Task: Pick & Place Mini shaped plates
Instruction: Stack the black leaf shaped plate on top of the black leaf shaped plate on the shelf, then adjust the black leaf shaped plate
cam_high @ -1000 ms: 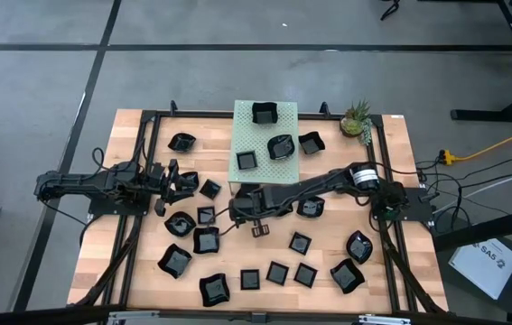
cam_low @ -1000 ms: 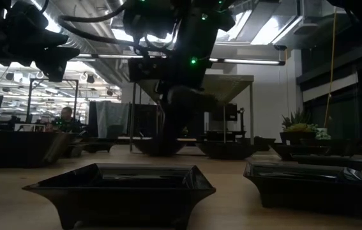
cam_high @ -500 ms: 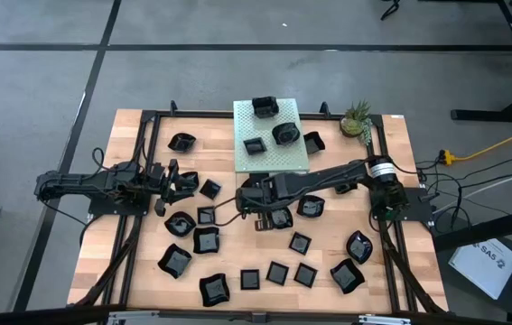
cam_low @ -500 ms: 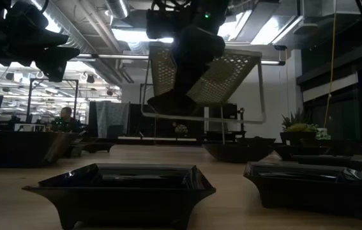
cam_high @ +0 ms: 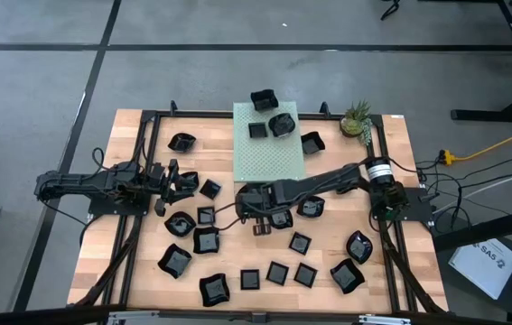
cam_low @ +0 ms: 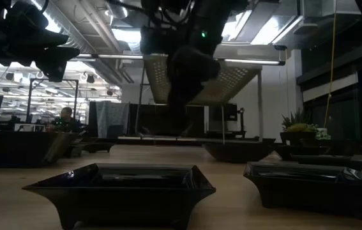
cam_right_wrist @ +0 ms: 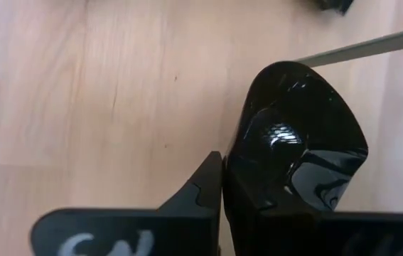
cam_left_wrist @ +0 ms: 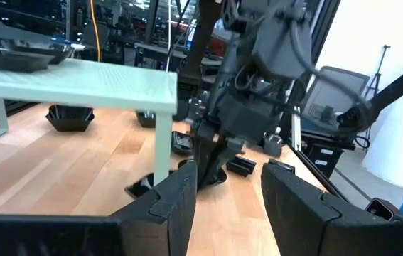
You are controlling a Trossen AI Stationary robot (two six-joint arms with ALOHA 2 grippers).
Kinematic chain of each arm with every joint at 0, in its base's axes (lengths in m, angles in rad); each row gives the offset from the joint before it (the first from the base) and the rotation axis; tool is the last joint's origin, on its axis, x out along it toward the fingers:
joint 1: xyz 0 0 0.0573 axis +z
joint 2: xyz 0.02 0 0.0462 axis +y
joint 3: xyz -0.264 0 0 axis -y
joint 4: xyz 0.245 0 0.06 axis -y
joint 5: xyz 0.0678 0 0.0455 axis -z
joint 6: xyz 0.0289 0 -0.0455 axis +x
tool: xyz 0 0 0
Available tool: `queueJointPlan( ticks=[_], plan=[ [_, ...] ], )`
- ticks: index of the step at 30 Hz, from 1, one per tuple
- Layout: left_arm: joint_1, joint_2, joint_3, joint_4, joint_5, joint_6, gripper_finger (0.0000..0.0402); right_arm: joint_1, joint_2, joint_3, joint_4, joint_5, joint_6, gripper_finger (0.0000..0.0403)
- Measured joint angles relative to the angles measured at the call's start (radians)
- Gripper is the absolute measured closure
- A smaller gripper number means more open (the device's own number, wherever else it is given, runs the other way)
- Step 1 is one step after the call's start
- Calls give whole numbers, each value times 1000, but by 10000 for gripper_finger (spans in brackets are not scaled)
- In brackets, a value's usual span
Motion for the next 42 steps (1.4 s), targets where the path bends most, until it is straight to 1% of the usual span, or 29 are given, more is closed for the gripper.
queueJointPlan(
  ticks=[4, 8, 13, 21, 23, 27, 33, 36, 39, 42],
  plan=[
    [0, 0, 0, 0, 0, 0, 249, 1, 0, -88, 123, -1, -2, 389],
    [0, 0, 0, 0, 0, 0, 249, 5, 0, -152, 206, 7, -4, 389],
    [0, 0, 0, 0, 0, 0, 249, 8, 0, -176, 237, 6, -7, 389],
    [0, 0, 0, 0, 0, 0, 249, 8, 0, -177, 237, 2, -6, 388],
    [0, 0, 0, 0, 0, 0, 249, 9, 0, -177, 236, -17, -7, 382],
    [0, 0, 0, 0, 0, 0, 249, 10, 0, -177, 235, -53, -3, 345],
    [0, 0, 0, 0, 0, 0, 249, 16, 0, -178, 236, -53, 2, 260],
    [0, 0, 0, 0, 0, 0, 249, 21, 0, -178, 235, -47, 2, 224],
    [0, 0, 0, 0, 0, 0, 249, 31, 0, -174, 229, -23, 4, 202],
    [0, 0, 0, 0, 0, 0, 249, 39, 0, -173, 231, -9, 4, 193]
  ],
)
